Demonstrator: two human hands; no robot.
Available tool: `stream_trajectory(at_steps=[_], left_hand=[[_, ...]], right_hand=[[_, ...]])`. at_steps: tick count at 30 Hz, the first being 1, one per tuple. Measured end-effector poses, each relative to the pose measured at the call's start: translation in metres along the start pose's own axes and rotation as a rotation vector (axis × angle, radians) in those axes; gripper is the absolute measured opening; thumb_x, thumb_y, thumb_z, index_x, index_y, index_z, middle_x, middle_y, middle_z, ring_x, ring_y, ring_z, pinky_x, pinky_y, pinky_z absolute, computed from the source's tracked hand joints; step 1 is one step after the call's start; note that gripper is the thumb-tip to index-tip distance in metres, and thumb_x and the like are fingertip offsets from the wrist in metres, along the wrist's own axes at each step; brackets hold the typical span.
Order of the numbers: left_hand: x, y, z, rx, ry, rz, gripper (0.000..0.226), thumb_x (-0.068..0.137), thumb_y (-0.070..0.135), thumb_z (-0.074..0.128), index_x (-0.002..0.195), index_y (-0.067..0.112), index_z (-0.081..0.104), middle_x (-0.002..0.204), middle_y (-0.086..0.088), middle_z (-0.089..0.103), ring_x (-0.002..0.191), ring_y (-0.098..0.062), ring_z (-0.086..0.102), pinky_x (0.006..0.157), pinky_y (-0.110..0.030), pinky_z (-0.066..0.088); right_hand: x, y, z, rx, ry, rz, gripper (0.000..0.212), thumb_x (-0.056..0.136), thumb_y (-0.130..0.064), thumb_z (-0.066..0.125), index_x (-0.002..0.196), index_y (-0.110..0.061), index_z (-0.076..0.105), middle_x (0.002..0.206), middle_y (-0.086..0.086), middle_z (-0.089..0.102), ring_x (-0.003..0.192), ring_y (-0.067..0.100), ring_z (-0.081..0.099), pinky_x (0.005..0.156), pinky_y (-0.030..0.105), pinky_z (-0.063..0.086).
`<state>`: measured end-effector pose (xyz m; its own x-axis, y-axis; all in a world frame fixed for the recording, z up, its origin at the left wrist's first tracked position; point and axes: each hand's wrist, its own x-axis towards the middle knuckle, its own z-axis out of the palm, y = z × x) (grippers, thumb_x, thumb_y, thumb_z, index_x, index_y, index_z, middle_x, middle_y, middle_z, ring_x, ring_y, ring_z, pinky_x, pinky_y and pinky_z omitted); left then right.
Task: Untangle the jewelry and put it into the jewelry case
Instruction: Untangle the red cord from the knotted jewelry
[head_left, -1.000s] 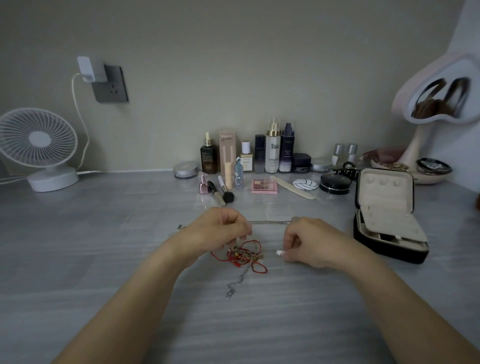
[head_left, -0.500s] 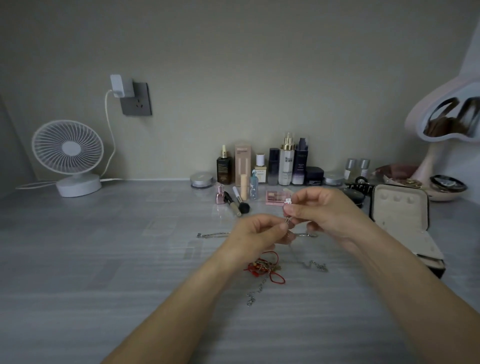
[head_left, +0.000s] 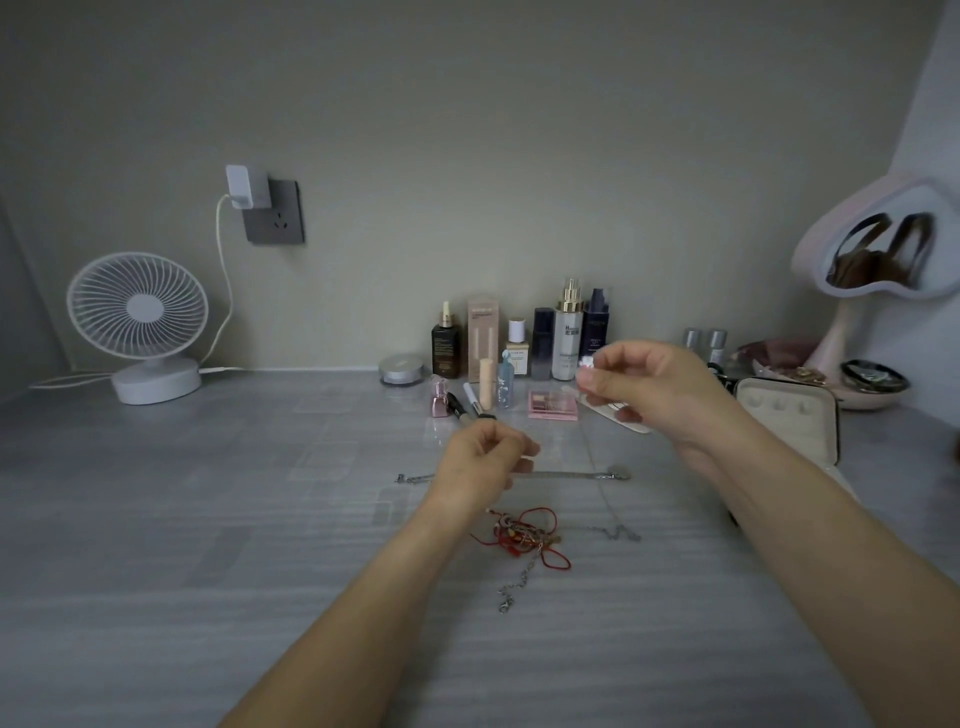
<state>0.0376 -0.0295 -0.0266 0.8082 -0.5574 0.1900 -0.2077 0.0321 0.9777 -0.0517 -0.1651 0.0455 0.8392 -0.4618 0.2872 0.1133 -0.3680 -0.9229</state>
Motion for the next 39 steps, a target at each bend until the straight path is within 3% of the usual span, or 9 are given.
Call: stream_trajectory(at_steps=[5,8,10,14,19,22,29,36,39], left_hand=[[0.007,-0.013,-0.001,-0.273,0.008,-0.196,0.027,0.098,0.016,0.032,0.093,0.003,0.055,0.089,-0.007,0.072,0.085,-0.018,0.067,0.078,-0.029,0.051],[0.005,-0.013,0.001,-0.400,-0.018,-0.235,0.034,0.094,0.015,0.030,0.062,0.013,0.042,0.097,-0.012,0.072,0.098,-0.023,0.065,0.091,-0.034,0.047],[0.001,-0.010,0.002,-0.451,-0.051,-0.230,0.032,0.092,0.015,0.029,0.060,0.017,0.033,0.099,-0.013,0.072,0.099,-0.023,0.066,0.094,-0.035,0.044],[-0.003,-0.009,0.006,-0.500,-0.155,-0.240,0.029,0.096,0.019,0.026,0.068,0.018,0.034,0.077,-0.009,0.071,0.075,-0.023,0.069,0.078,-0.035,0.048],[0.001,-0.004,-0.003,-0.542,-0.113,-0.262,0.025,0.093,0.016,0.034,0.069,0.017,0.039,0.055,-0.001,0.056,0.043,-0.014,0.048,0.053,-0.025,0.047],[0.008,-0.004,-0.014,-0.524,-0.063,-0.259,0.024,0.090,0.014,0.035,0.067,0.018,0.037,0.055,0.002,0.056,0.038,-0.010,0.040,0.042,-0.018,0.039],[0.015,-0.004,-0.038,-0.378,0.039,-0.272,0.025,0.092,0.015,0.037,0.068,0.019,0.043,0.050,0.005,0.044,0.034,-0.006,0.022,0.038,-0.014,0.014],[0.022,-0.010,-0.074,-0.112,0.125,-0.261,0.019,0.095,0.016,0.043,0.078,0.015,0.051,0.052,0.003,0.045,0.035,-0.005,0.024,0.036,-0.011,0.014],[0.022,-0.016,-0.084,0.161,0.161,-0.248,0.019,0.094,0.013,0.044,0.078,0.011,0.054,0.058,-0.001,0.044,0.037,-0.006,0.027,0.036,-0.013,0.017]], right_hand=[[0.012,-0.020,-0.002,0.165,0.032,-0.042,0.011,0.078,-0.014,0.070,0.074,-0.019,0.062,0.061,-0.006,0.069,0.056,0.004,0.063,0.058,0.021,0.040],[0.019,-0.036,0.001,0.247,0.043,-0.050,0.012,0.080,-0.014,0.069,0.073,-0.019,0.061,0.058,-0.007,0.068,0.053,0.003,0.062,0.056,0.020,0.040],[0.025,-0.045,0.003,0.315,0.040,-0.041,0.012,0.080,-0.015,0.069,0.073,-0.019,0.060,0.058,-0.006,0.068,0.052,0.004,0.062,0.054,0.019,0.041],[0.038,-0.055,0.007,0.388,0.058,-0.012,0.011,0.080,-0.016,0.069,0.075,-0.020,0.060,0.062,-0.004,0.069,0.052,0.004,0.062,0.052,0.018,0.042],[0.045,-0.060,-0.003,0.393,0.126,-0.001,0.012,0.081,-0.016,0.069,0.074,-0.019,0.059,0.066,-0.002,0.069,0.054,0.007,0.061,0.055,0.021,0.041],[0.047,-0.060,-0.017,0.400,0.168,0.003,0.013,0.081,-0.016,0.069,0.074,-0.021,0.059,0.070,-0.002,0.067,0.057,0.008,0.060,0.058,0.021,0.043],[0.052,-0.046,-0.044,0.470,0.248,0.046,0.013,0.081,-0.017,0.069,0.074,-0.023,0.060,0.063,-0.006,0.066,0.052,0.006,0.059,0.052,0.019,0.044],[0.052,-0.003,-0.047,0.513,0.266,0.144,0.012,0.086,-0.018,0.063,0.076,-0.021,0.057,0.059,-0.009,0.063,0.046,0.001,0.056,0.046,0.014,0.044],[0.048,0.024,-0.046,0.504,0.282,0.207,0.015,0.088,-0.014,0.059,0.075,-0.019,0.055,0.050,-0.009,0.062,0.041,-0.002,0.055,0.043,0.011,0.043]])
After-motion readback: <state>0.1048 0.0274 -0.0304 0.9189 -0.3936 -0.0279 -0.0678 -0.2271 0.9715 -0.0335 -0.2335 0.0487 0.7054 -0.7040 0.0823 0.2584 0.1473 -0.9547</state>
